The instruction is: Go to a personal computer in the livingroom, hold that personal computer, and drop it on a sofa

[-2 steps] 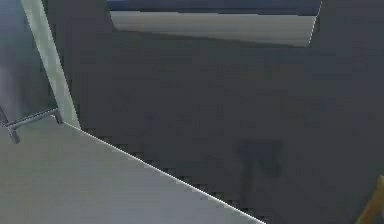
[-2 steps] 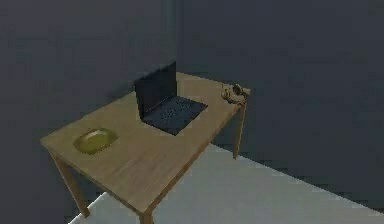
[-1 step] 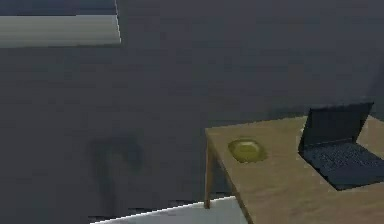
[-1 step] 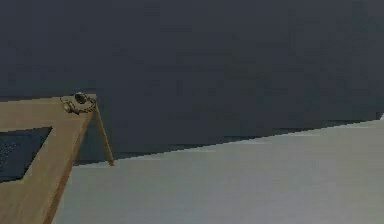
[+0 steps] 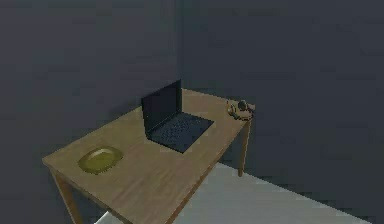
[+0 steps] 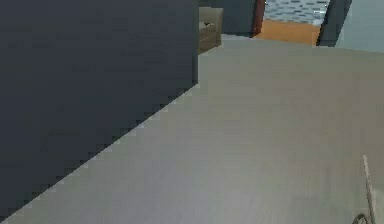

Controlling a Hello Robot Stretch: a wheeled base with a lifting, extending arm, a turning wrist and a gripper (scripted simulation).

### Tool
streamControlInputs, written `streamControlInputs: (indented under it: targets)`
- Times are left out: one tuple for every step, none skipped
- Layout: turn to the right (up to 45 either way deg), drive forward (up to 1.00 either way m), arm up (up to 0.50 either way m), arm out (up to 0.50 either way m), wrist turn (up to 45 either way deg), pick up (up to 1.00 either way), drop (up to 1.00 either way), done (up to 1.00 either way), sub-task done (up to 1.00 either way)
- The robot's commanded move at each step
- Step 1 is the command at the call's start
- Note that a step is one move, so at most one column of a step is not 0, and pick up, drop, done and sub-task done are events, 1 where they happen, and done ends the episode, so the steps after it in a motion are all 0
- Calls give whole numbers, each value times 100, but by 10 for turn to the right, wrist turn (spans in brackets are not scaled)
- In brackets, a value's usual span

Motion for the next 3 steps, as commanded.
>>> streamControlInputs:
  targets:
    - [0, 30, 0, 0, 0, 0, 0, 0, 0]
    - [-450, 0, 0, 0, 0, 0, 0, 0, 0]
    - [-420, 0, 0, 0, 0, 0, 0, 0, 0]
